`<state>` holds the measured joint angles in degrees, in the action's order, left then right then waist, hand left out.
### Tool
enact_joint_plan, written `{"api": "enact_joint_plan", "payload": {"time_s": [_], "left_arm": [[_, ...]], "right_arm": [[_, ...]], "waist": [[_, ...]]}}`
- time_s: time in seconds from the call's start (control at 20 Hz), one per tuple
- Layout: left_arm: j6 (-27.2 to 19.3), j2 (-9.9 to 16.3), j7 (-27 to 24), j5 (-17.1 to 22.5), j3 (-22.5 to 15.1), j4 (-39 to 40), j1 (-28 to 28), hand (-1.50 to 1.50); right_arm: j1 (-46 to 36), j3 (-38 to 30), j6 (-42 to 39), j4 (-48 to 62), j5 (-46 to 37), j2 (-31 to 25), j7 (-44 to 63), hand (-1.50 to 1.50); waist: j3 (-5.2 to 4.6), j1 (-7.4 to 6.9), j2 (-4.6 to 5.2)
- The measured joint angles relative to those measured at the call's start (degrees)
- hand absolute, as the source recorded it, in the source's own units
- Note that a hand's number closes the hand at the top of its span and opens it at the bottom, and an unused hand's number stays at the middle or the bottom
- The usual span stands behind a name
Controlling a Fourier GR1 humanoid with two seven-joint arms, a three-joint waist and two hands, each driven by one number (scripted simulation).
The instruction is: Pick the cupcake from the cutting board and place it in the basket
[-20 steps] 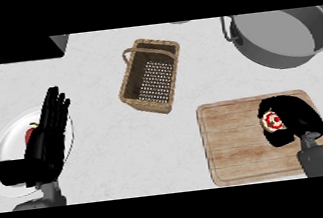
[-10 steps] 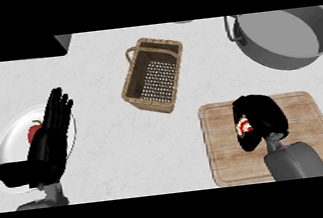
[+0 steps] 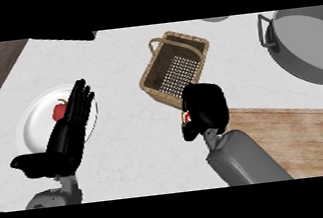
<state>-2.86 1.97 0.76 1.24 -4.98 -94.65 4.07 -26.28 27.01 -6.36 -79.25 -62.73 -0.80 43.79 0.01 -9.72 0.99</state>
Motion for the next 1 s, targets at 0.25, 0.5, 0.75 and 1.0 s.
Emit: {"api": "enact_joint_plan", "payload": {"time_s": [0.25,0.5,0.75,1.0], "left_arm": [[0.1,-0.9,0.5,-0.4,-1.3,0.9,1.4,0.0],[0.3,-0.9,0.7,-0.7,-1.5,2.1,2.6,0.0],[-0.1,-1.1,0.8,-0.9,-1.5,3.0,3.0,0.0],[-1.0,-1.3,1.1,-1.4,-1.3,3.4,3.2,0.0]], "right_arm": [[-7.9,4.8,9.3,-1.6,3.7,0.5,9.8,1.5],[-17.2,8.6,16.4,-3.2,5.0,0.5,16.0,1.5],[-25.9,10.4,19.4,-3.6,6.7,0.3,19.4,1.5],[-32.2,10.1,20.3,-2.0,8.6,0.1,22.9,1.5]], "waist": [[0.04,-1.61,-0.04],[-0.14,-2.15,-0.38],[-0.31,-1.85,-0.83],[-0.39,-0.74,-1.2]]}}
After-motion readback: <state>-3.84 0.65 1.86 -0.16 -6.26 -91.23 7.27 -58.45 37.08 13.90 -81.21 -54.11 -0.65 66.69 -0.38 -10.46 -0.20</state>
